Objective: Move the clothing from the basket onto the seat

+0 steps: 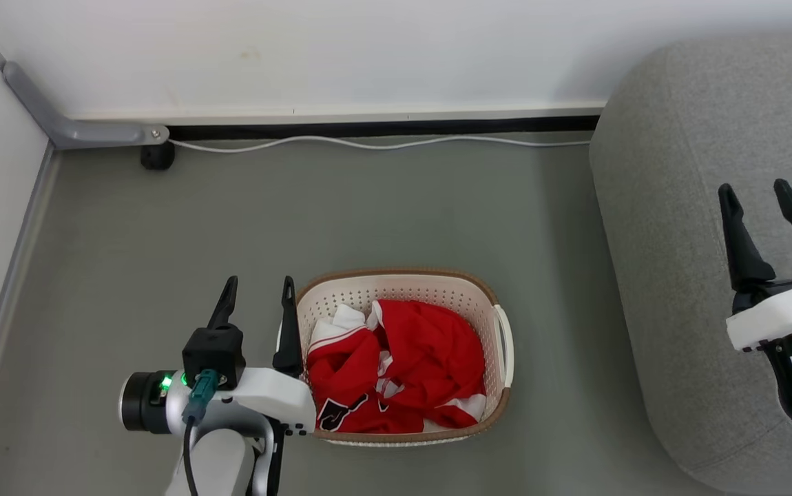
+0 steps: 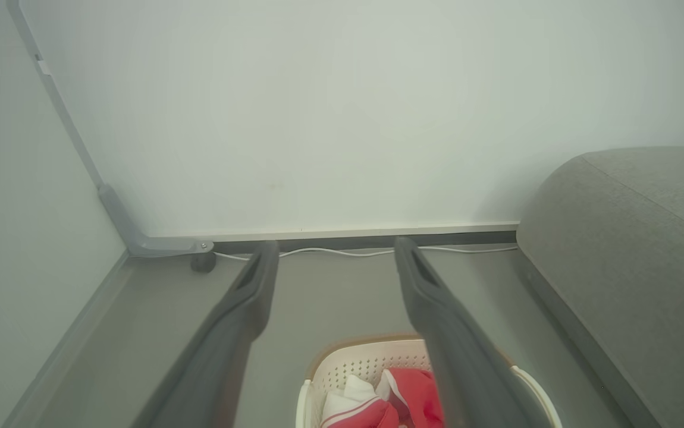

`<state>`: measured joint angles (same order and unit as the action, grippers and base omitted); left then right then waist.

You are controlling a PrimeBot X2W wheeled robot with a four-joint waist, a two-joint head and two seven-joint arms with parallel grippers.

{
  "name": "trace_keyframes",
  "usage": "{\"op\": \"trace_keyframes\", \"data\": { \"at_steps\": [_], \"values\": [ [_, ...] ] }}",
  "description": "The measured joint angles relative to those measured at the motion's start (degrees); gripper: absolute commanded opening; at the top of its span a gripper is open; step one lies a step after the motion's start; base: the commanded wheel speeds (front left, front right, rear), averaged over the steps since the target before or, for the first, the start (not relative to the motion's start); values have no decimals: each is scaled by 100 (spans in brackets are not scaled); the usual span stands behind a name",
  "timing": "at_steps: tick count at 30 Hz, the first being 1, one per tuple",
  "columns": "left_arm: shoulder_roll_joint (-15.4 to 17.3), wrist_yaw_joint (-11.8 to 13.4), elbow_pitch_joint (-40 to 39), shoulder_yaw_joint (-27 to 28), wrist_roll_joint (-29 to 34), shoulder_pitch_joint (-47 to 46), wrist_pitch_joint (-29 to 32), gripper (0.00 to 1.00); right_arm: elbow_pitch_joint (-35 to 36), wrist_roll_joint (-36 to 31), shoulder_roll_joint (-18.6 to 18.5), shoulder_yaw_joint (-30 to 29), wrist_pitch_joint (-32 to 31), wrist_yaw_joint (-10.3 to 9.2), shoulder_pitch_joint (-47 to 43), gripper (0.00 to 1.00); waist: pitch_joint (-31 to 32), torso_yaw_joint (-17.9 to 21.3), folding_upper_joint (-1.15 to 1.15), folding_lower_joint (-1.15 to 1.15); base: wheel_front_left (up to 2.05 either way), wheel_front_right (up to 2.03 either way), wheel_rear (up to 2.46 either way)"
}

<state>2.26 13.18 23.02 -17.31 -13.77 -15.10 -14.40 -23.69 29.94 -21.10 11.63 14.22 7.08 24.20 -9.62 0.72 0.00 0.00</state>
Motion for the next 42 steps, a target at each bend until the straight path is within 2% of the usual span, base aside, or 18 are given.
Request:
{"op": "trace_keyframes", "data": {
  "at_steps": [4,13,25,31,42],
  "values": [
    [8,185,-92,-225,-69,-86,0,100,156,40,-107,-53,0,0,13,100,-244,-14,0,0,0,0,0],
    [11,811,-390,-927,-353,-508,-1,100,735,267,-347,-257,1,0,142,100,-1049,-60,0,0,0,0,0],
    [18,1367,-478,-1671,-650,-1335,-1,100,1424,519,-495,-499,2,0,423,100,-2144,-35,0,0,0,0,0],
    [16,1514,-358,-1976,-802,-1744,-9,100,1649,621,-602,-530,11,0,648,100,-2683,2,0,0,0,0,0],
    [19,1526,371,-2584,-1351,-2568,-11,100,2162,742,-814,-504,22,0,851,100,-3524,108,0,0,0,0,0]
  ]
}}
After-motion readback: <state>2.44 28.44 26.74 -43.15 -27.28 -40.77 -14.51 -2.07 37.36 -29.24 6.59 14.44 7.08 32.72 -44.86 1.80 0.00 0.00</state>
